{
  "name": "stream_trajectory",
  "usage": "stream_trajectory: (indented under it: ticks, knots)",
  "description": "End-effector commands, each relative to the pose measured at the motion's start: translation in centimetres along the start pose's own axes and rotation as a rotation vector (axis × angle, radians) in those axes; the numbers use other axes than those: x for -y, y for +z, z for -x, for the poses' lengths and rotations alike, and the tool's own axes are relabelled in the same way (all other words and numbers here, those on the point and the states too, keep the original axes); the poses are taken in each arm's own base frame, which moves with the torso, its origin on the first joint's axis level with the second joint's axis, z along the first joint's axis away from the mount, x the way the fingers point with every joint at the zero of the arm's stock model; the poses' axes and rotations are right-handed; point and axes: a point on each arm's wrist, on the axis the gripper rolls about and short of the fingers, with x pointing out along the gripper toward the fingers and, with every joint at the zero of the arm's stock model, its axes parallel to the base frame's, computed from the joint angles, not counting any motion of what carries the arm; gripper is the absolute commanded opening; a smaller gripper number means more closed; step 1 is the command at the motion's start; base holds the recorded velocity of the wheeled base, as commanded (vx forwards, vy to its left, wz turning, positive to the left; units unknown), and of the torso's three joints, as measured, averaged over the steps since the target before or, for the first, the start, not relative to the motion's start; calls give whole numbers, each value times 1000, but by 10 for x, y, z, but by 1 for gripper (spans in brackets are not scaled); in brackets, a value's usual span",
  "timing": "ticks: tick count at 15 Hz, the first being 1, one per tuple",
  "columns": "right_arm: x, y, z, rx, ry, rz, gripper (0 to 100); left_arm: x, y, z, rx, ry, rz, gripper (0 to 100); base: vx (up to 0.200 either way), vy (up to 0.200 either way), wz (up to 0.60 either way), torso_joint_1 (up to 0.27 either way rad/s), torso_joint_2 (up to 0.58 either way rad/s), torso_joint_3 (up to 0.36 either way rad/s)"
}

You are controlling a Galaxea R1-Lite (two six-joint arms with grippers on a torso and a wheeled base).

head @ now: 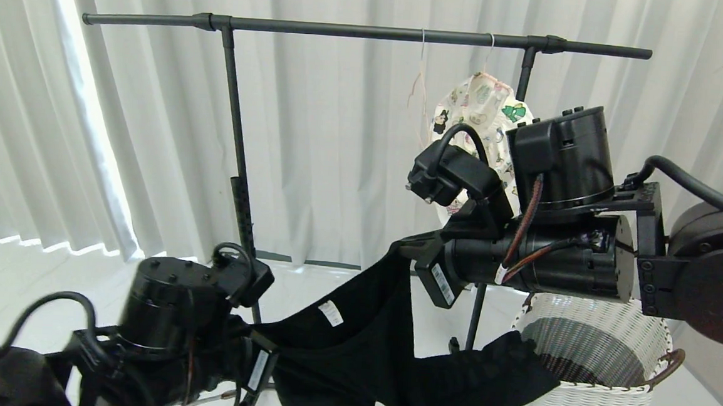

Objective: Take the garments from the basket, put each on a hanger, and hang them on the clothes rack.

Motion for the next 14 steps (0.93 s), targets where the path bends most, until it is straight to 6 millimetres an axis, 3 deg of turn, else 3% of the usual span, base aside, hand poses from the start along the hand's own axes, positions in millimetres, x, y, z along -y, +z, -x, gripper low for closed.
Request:
stream_trajectory:
  ticks: [1,4,10,14]
  knots:
    - [0,1,4,2,-14,1,0,-25,41,66,167,-19,6,0,0,0,0,0,0,0]
    - [1,0,33,2,-25,-2,0,-20,89,91,236,-87,-67,0,0,0,0,0,0,0]
    - [3,-7,78,12,-76,-6,0,-14,98,93,246,-85,-282,0,0,0,0,0,0,0]
    - [31,7,89,63,-176,-41,0,-9,130,109,373,-97,-307,0,0,0,0,0,0,0]
